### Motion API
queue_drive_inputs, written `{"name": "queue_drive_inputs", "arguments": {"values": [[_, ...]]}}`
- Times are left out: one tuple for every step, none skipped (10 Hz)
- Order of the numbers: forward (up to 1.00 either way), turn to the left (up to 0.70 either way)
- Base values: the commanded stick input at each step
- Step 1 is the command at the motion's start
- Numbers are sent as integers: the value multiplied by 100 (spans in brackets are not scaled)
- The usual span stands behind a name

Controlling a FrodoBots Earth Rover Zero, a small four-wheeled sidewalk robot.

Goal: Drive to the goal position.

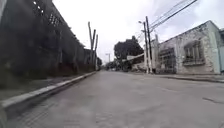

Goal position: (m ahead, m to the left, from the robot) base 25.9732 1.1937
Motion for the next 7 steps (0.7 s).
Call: {"name": "queue_drive_inputs", "arguments": {"values": [[85, 0], [85, 0], [85, 0], [85, 0], [85, 0], [85, 0], [85, 0]]}}
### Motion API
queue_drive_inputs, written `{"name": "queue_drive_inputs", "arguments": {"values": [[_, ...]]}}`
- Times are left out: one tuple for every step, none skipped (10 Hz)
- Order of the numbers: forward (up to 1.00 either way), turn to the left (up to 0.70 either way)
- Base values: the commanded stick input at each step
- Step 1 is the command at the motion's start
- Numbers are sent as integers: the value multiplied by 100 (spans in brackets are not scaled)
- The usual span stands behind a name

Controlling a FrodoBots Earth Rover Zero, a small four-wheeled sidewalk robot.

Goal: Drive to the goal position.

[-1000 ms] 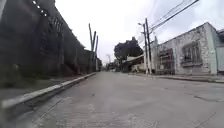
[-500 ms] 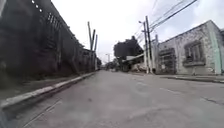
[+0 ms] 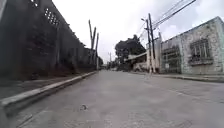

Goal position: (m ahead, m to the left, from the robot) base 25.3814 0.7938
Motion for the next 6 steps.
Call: {"name": "queue_drive_inputs", "arguments": {"values": [[85, 0], [85, 0], [85, 0], [85, 0], [85, 0], [85, 0]]}}
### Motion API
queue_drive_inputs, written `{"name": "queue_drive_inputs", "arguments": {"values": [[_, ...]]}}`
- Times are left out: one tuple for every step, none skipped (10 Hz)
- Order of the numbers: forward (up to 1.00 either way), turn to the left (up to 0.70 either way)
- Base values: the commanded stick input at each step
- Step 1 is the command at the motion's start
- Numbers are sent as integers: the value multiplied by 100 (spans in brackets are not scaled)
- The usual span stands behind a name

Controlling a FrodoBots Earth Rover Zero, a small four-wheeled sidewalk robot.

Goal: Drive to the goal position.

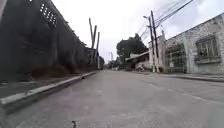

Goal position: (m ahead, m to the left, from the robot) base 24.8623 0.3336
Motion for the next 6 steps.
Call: {"name": "queue_drive_inputs", "arguments": {"values": [[85, 0], [85, 0], [85, 0], [85, 0], [85, 0], [85, 0]]}}
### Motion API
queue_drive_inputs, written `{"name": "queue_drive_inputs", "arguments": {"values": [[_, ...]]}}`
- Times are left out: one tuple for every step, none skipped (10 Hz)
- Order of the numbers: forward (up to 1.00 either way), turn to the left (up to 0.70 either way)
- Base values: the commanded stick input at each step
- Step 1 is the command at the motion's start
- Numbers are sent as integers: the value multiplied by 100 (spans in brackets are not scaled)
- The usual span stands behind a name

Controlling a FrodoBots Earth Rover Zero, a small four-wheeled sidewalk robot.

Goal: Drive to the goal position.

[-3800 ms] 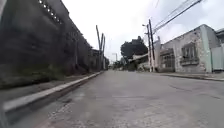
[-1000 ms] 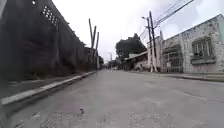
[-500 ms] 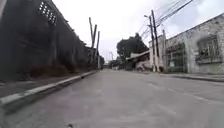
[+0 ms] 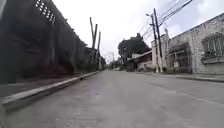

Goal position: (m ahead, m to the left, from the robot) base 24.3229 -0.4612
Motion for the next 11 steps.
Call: {"name": "queue_drive_inputs", "arguments": {"values": [[85, 0], [85, 0], [85, 0], [85, 0], [85, 0], [85, 0], [85, 0], [85, 0], [85, 0], [85, 0], [85, 0]]}}
